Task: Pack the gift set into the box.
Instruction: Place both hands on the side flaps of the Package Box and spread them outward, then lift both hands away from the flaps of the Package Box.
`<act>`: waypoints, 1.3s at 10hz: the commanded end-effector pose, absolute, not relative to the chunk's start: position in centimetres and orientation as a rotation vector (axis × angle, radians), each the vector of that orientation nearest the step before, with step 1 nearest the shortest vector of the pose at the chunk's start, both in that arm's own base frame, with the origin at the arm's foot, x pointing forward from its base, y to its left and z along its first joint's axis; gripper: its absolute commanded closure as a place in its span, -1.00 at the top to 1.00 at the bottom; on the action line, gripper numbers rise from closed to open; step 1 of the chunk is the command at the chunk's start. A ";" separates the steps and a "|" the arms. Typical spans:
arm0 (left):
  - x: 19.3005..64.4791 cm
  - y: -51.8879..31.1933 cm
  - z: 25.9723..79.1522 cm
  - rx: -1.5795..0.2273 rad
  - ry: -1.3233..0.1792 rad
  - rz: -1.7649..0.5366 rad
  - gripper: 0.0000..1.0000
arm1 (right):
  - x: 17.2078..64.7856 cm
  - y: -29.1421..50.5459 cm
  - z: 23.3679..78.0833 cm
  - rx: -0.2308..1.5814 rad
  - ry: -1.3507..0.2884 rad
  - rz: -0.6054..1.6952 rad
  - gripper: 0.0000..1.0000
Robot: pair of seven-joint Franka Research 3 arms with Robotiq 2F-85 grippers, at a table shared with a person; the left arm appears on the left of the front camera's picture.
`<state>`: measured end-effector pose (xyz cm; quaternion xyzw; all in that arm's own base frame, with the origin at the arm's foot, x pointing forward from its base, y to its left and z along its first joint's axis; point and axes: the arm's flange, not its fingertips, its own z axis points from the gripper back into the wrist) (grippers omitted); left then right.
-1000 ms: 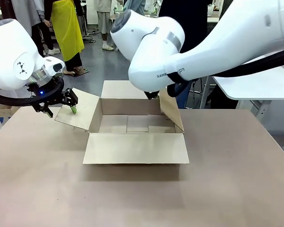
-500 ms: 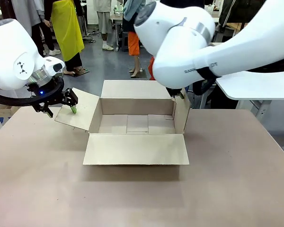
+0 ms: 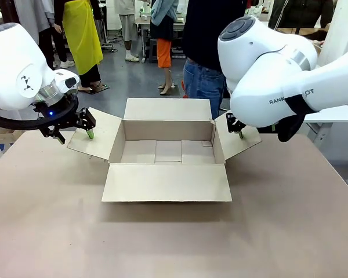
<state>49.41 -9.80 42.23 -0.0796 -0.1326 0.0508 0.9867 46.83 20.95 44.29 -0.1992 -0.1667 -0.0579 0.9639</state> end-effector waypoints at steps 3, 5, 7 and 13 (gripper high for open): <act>49.2 -9.9 42.4 -0.143 -0.269 0.116 1.00 | 47.0 22.6 45.9 -0.454 -0.341 -0.097 1.00; 49.2 -9.9 42.4 -0.143 -0.269 0.116 1.00 | 47.0 22.6 45.9 -0.454 -0.341 -0.097 1.00; 49.2 -9.9 42.4 -0.143 -0.269 0.116 1.00 | 47.0 22.6 45.9 -0.454 -0.341 -0.097 1.00; 49.2 -9.9 42.4 -0.143 -0.269 0.116 1.00 | 47.0 22.6 45.9 -0.454 -0.341 -0.097 1.00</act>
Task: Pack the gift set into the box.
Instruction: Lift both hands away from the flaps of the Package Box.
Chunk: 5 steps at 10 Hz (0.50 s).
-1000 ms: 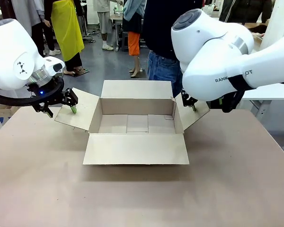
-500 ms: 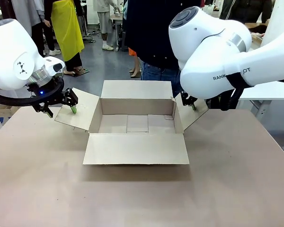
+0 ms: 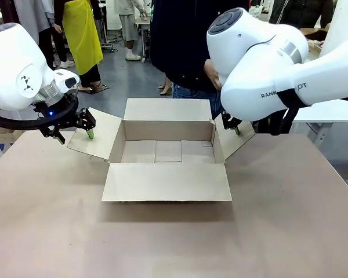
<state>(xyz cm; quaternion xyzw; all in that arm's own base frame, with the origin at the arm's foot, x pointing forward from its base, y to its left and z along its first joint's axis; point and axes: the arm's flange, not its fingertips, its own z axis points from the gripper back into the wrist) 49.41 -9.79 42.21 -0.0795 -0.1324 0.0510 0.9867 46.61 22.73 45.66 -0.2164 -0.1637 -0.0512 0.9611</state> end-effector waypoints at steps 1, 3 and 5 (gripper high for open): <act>49.2 -9.9 42.4 -0.143 -0.269 0.116 1.00 | 47.0 22.6 45.9 -0.454 -0.341 -0.097 1.00; 49.2 -9.9 42.4 -0.143 -0.269 0.116 1.00 | 47.0 22.6 45.9 -0.454 -0.341 -0.097 1.00; 49.2 -9.9 42.4 -0.143 -0.269 0.116 1.00 | 47.0 22.6 45.9 -0.454 -0.341 -0.097 1.00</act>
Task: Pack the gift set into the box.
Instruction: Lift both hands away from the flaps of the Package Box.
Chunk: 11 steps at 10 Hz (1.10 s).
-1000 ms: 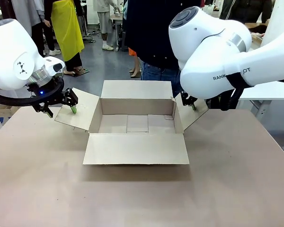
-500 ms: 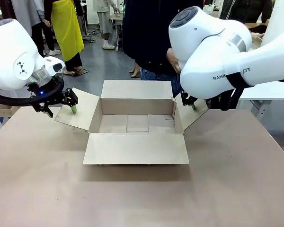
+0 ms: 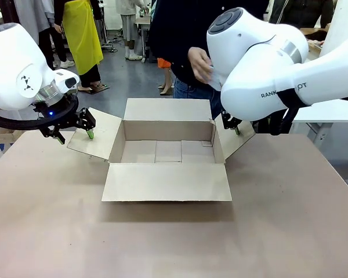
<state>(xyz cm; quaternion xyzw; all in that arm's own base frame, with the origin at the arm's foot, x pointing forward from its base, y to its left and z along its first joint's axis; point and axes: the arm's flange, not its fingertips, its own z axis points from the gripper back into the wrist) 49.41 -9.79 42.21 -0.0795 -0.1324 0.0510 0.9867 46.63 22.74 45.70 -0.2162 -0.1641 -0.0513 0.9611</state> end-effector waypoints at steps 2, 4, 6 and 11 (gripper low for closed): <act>49.2 -9.9 42.4 -0.143 -0.269 0.116 1.00 | 47.0 22.6 45.9 -0.454 -0.341 -0.097 1.00; 49.2 -9.9 42.4 -0.143 -0.269 0.116 1.00 | 47.0 22.6 45.9 -0.454 -0.341 -0.097 1.00; 49.2 -9.9 42.4 -0.143 -0.269 0.116 1.00 | 47.0 22.6 45.9 -0.454 -0.341 -0.097 1.00; 49.2 -9.9 42.4 -0.143 -0.269 0.116 1.00 | 47.0 22.6 45.9 -0.454 -0.341 -0.097 1.00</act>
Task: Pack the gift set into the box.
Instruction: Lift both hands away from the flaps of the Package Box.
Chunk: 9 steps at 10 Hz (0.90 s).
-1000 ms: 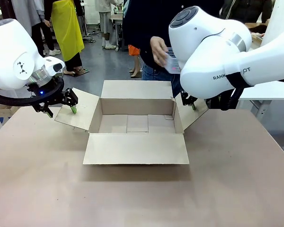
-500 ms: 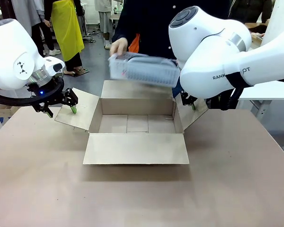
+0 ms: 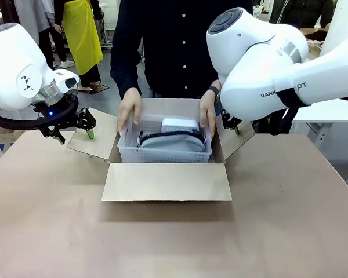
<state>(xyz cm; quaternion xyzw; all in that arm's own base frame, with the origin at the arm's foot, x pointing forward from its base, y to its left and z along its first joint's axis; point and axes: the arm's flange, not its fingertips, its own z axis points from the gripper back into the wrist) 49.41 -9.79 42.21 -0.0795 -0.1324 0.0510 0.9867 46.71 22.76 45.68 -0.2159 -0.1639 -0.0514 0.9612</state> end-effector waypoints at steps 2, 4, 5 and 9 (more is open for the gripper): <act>49.2 -9.9 42.4 -0.143 -0.269 0.116 1.00 | 47.0 22.6 45.9 -0.454 -0.341 -0.097 1.00; 49.2 -9.9 42.4 -0.143 -0.269 0.116 1.00 | 47.0 22.6 45.9 -0.454 -0.341 -0.097 1.00; 49.2 -9.9 42.4 -0.143 -0.269 0.116 1.00 | 47.0 22.6 45.9 -0.454 -0.341 -0.097 1.00; 47.5 -9.0 45.1 -0.227 -0.276 0.053 1.00 | 46.3 21.6 47.9 -0.317 -0.291 -0.039 1.00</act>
